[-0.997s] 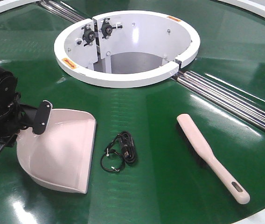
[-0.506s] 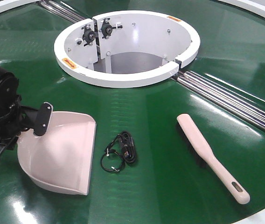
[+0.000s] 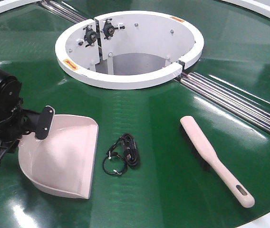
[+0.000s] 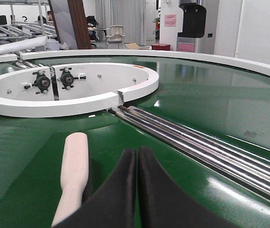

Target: Clean and inspect green conveyor with broom and dustpan

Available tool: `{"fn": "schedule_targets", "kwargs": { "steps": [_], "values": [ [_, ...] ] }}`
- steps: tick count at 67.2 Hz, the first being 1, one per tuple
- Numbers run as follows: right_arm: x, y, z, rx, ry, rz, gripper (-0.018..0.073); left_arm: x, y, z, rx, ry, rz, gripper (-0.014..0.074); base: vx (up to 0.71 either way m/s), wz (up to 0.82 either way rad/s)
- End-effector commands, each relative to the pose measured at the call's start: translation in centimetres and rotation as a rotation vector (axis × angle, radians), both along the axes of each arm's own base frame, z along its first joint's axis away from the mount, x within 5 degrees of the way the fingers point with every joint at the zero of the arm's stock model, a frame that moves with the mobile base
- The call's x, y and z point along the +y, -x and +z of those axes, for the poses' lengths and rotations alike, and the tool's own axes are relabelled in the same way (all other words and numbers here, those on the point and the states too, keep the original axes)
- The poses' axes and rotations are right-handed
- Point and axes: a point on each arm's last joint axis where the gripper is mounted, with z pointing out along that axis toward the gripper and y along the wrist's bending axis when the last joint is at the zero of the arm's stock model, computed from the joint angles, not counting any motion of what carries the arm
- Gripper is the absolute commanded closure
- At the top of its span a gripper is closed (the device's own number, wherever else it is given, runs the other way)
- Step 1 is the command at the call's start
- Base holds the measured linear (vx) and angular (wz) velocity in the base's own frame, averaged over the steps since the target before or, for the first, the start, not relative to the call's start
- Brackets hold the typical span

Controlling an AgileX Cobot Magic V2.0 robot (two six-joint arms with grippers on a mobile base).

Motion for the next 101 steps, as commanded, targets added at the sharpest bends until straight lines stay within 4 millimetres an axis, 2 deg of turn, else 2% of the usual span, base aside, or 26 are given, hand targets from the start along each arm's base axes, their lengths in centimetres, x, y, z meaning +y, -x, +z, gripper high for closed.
{"fn": "schedule_targets", "kwargs": {
  "steps": [1,20,82,93,101],
  "values": [
    [0.0,0.1,0.3,-0.081,0.009,0.000,0.0569,-0.2,-0.1,2.2,-0.073,-0.002,-0.013,0.0603,0.00,0.00],
    [0.0,0.1,0.3,-0.081,0.009,0.000,0.0569,0.1,0.4,2.2,-0.016,-0.025,0.007,0.0603,0.00,0.00],
    [0.0,0.1,0.3,-0.080,0.009,0.000,0.0569,0.1,0.4,2.2,-0.016,-0.025,0.007,0.0603,0.00,0.00],
    [0.1,0.2,1.3,-0.171,-0.019,0.008,0.0569,0.1,0.4,2.2,-0.016,-0.025,0.007,0.0603,0.00,0.00],
    [0.1,0.5,3.4,-0.223,-0.032,0.009,0.0569,0.1,0.4,2.2,-0.016,-0.025,0.007,0.0603,0.00,0.00]
  ]
}}
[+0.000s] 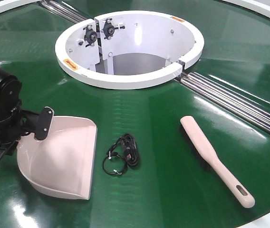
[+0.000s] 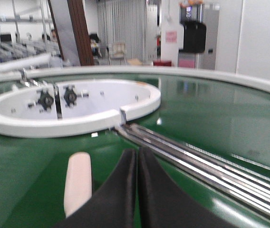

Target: Clean and inspect green conveyor with broom and dustpan

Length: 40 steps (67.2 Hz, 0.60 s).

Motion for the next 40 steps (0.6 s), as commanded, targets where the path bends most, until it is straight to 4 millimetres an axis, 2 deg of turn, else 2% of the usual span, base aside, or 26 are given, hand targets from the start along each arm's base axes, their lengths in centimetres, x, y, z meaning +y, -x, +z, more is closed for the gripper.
{"fn": "schedule_targets", "kwargs": {
  "steps": [1,10,19,29,40],
  "values": [
    [0.0,0.5,2.9,-0.138,-0.016,0.002,0.0569,0.0,0.1,2.1,-0.045,-0.016,-0.011,0.0603,0.00,0.00],
    [-0.1,0.3,6.5,-0.101,-0.013,-0.005,0.0569,0.0,0.1,2.1,-0.045,-0.016,-0.011,0.0603,0.00,0.00],
    [-0.1,-1.0,9.1,0.021,-0.014,-0.014,0.0569,0.0,0.1,2.1,-0.045,-0.016,-0.011,0.0603,0.00,0.00],
    [0.0,-3.0,9.7,0.177,-0.024,-0.021,0.0569,0.0,0.1,2.1,-0.045,-0.016,-0.011,0.0603,0.00,0.00],
    [0.1,-4.8,9.4,0.200,-0.015,-0.017,0.0569,0.0,0.1,2.1,-0.045,-0.016,-0.011,0.0603,0.00,0.00]
  ]
}}
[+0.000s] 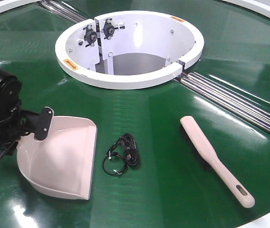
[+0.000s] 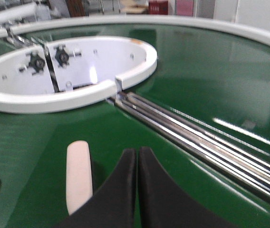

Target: Clean and inspect green conveyor with broom and dustpan

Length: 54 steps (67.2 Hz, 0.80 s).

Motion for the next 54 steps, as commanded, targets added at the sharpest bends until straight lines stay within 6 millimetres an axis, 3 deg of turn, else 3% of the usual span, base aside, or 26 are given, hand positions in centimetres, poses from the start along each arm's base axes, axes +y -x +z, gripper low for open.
{"fn": "schedule_targets", "kwargs": {
  "steps": [1,20,42,54],
  "values": [
    [0.1,-1.1,1.5,-0.085,0.006,0.003,0.0569,0.0,0.1,2.1,-0.046,-0.016,-0.012,0.0603,0.00,0.00],
    [0.0,-2.4,1.6,0.041,0.013,-0.002,0.0501,0.0,0.1,2.1,-0.046,-0.016,-0.011,0.0603,0.00,0.00],
    [1.7,-3.7,2.7,0.218,0.027,0.112,0.0184,0.1,0.1,2.1,-0.043,-0.017,-0.010,0.0603,0.00,0.00],
    [3.5,-5.6,2.9,0.398,0.073,0.209,0.0089,0.1,0.1,2.1,-0.042,-0.018,-0.010,0.0603,0.00,0.00]
  ]
}}
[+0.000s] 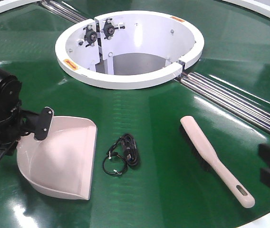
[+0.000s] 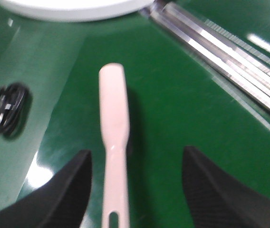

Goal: Clean and inspect green conveyor with broom and dustpan
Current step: 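Lower the right gripper onto the pink brush handle and grasp it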

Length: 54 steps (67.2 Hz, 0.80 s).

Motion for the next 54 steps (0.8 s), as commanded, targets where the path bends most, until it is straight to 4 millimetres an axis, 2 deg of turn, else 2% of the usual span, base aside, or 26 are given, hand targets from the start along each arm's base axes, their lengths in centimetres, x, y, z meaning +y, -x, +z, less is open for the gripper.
{"fn": "schedule_targets", "kwargs": {
  "steps": [1,13,28,43,54],
  "values": [
    [1.1,-1.6,1.5,0.026,0.020,0.051,0.0086,0.1,0.1,2.1,-0.042,-0.017,-0.010,0.0603,0.00,0.00],
    [2.5,-4.4,2.2,0.269,0.047,0.059,0.0086,0.1,0.1,2.1,-0.042,-0.018,-0.010,0.0603,0.00,0.00],
    [3.7,-8.3,2.6,0.445,0.120,0.089,0.0086,0.1,0.1,2.1,-0.042,-0.018,-0.010,0.0603,0.00,0.00],
    [4.9,-12.2,0.1,0.626,0.200,0.127,0.0086,0.1,0.1,2.1,-0.042,-0.018,-0.010,0.0603,0.00,0.00],
    [5.2,-13.9,-2.0,0.727,0.244,0.118,0.0078,0.1,0.1,2.1,-0.042,-0.018,-0.010,0.0603,0.00,0.00]
  ]
}}
